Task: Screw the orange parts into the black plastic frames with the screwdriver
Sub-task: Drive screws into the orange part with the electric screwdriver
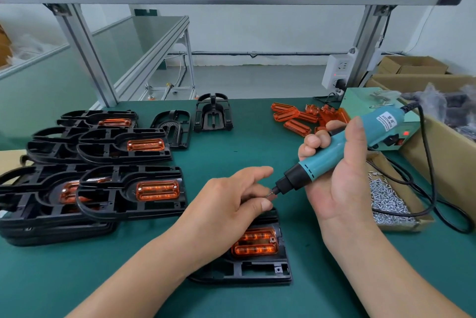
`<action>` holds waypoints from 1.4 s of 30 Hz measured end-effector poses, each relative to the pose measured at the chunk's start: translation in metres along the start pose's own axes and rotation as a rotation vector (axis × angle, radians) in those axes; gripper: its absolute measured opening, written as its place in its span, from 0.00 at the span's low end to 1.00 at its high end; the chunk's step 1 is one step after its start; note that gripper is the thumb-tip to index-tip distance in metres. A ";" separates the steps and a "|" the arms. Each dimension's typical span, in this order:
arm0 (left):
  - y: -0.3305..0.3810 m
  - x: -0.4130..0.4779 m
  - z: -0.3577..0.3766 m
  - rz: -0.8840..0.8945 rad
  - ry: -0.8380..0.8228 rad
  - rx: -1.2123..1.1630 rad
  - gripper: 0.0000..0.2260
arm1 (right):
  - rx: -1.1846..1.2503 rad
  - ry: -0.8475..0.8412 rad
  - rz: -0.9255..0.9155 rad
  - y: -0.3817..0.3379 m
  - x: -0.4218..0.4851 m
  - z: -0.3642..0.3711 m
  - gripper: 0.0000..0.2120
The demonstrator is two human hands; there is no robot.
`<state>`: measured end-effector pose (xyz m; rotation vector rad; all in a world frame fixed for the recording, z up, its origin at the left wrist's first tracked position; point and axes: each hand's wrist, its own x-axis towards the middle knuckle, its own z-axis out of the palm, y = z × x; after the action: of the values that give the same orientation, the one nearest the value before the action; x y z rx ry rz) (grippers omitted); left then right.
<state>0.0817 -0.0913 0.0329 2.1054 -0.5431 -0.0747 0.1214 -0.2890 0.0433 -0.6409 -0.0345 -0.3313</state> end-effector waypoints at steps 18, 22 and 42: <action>-0.017 0.003 -0.027 -0.027 -0.341 0.512 0.27 | -0.184 -0.269 0.080 -0.013 -0.006 0.004 0.12; -0.017 0.005 -0.023 -0.056 -0.338 0.468 0.23 | -0.208 -0.304 0.109 -0.011 -0.009 0.006 0.11; -0.019 0.007 -0.020 -0.059 -0.330 0.448 0.23 | -0.351 -0.525 0.121 -0.007 -0.019 0.012 0.18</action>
<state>0.0996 -0.0692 0.0294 2.5666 -0.7467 -0.3692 0.1021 -0.2816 0.0540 -1.0611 -0.4456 -0.0422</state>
